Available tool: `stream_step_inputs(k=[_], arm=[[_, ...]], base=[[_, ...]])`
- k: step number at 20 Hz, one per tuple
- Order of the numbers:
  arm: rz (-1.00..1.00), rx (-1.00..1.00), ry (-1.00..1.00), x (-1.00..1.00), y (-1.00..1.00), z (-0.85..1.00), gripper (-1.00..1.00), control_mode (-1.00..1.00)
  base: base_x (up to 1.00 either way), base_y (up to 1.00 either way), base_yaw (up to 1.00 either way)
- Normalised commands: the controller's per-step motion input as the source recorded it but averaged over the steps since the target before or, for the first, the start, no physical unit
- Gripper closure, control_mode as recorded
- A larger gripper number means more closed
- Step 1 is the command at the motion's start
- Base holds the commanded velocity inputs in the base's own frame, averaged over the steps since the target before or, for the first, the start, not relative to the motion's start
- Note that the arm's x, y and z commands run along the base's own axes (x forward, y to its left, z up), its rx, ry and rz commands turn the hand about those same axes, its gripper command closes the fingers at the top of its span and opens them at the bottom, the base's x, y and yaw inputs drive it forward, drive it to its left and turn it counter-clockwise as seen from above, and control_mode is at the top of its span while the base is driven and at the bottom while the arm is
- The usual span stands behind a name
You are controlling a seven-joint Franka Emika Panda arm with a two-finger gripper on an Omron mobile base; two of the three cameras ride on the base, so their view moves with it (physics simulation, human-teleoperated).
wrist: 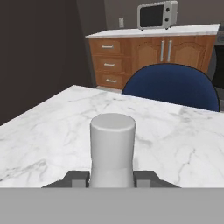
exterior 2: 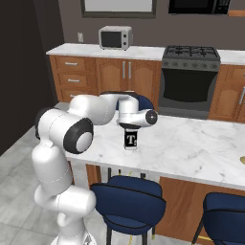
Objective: Get the candle and the liquor from the cabinet and move them to the dining counter.
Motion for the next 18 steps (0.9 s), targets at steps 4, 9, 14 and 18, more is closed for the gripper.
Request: stream_step_inputs(k=[4, 9, 14, 18], arm=[[0.00, 0.00, 0.00, 0.00, 0.00, 0.00, 1.00, -1.00], [0.00, 0.00, 0.00, 0.00, 0.00, 0.00, -1.00, -1.00], [0.00, 0.00, 0.00, 0.00, 0.00, 0.00, -1.00, -1.00], [0.00, 0.00, 0.00, 0.00, 0.00, 0.00, -1.00, -1.00]], base=[[0.00, 0.00, 0.00], [0.00, 0.00, 0.00], [0.00, 0.00, 0.00], [0.00, 0.00, 0.00]])
